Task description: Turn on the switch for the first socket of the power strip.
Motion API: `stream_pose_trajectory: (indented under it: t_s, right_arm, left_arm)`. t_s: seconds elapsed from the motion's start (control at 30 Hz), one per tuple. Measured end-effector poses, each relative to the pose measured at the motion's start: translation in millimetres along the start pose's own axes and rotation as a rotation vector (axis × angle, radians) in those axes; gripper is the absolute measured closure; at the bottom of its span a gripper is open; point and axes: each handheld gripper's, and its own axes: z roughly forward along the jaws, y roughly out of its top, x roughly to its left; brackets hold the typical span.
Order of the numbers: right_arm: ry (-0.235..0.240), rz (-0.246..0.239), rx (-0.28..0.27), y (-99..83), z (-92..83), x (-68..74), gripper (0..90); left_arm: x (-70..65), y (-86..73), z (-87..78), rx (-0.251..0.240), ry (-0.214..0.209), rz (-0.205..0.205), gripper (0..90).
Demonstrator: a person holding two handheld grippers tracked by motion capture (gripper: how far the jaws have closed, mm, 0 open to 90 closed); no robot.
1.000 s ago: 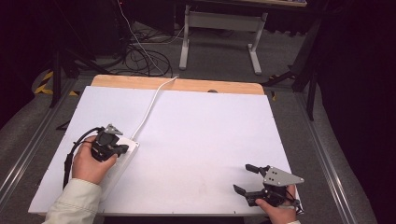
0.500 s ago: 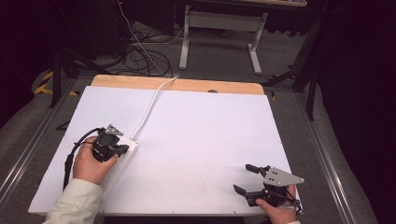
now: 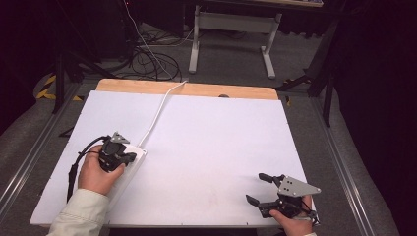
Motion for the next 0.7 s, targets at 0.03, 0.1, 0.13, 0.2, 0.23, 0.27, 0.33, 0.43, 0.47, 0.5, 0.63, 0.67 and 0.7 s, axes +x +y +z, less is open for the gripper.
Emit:
stream_pose_trajectory:
  t_s: [0.03,0.1,0.13,0.2,0.23,0.27,0.33,0.43,0.47,0.5,0.63,0.67,0.7]
  right_arm:
    - [0.0,0.0,0.0,0.0,0.0,0.1,16.5]
    - [0.0,0.0,-0.001,0.1,-0.2,0.3,16.5]
    - [0.0,0.0,-0.001,0.0,-0.2,0.2,16.5]
    - [0.001,-0.001,-0.001,0.1,0.0,0.4,16.5]
    - [0.003,-0.001,-0.002,0.1,0.2,0.5,16.5]
    - [0.003,-0.001,-0.002,0.2,0.2,0.5,16.5]
    - [0.003,-0.001,-0.004,0.2,0.0,0.6,16.5]
    - [0.005,0.0,-0.004,0.3,0.2,0.9,16.5]
    - [0.005,0.0,-0.004,0.3,0.2,0.9,16.5]
    - [0.006,0.0,-0.003,0.3,0.3,1.0,16.5]
    - [0.007,-0.001,-0.004,0.4,0.4,1.2,16.5]
    - [0.006,-0.001,-0.004,0.4,0.4,1.2,16.5]
    - [0.007,-0.003,-0.003,0.4,0.4,1.2,16.5]
  left_arm:
    - [0.5,-0.5,0.1,-0.004,-0.003,-0.003,90.0]
    - [0.4,-1.3,0.4,-0.01,-0.002,-0.008,90.0]
    - [0.0,-1.3,0.6,-0.01,-0.001,-0.007,90.0]
    - [-0.9,-1.4,0.7,-0.008,0.007,-0.009,90.0]
    - [-0.9,-1.6,0.8,-0.01,0.007,-0.01,90.0]
    - [-0.4,-1.7,0.7,-0.009,0.006,-0.007,90.0]
    - [0.8,-3.2,0.9,-0.02,-0.002,-0.02,90.0]
    - [1.2,-3.4,0.8,-0.019,-0.006,-0.021,90.0]
    - [0.7,-3.4,1.3,-0.023,-0.007,-0.026,90.0]
    - [0.8,-3.4,1.1,-0.02,-0.005,-0.021,90.0]
    - [1.9,-5.5,1.0,-0.031,-0.006,-0.028,90.0]
    - [2.8,-5.8,1.1,-0.032,-0.015,-0.028,90.0]
    - [3.4,-6.0,1.2,-0.035,-0.013,-0.032,90.0]
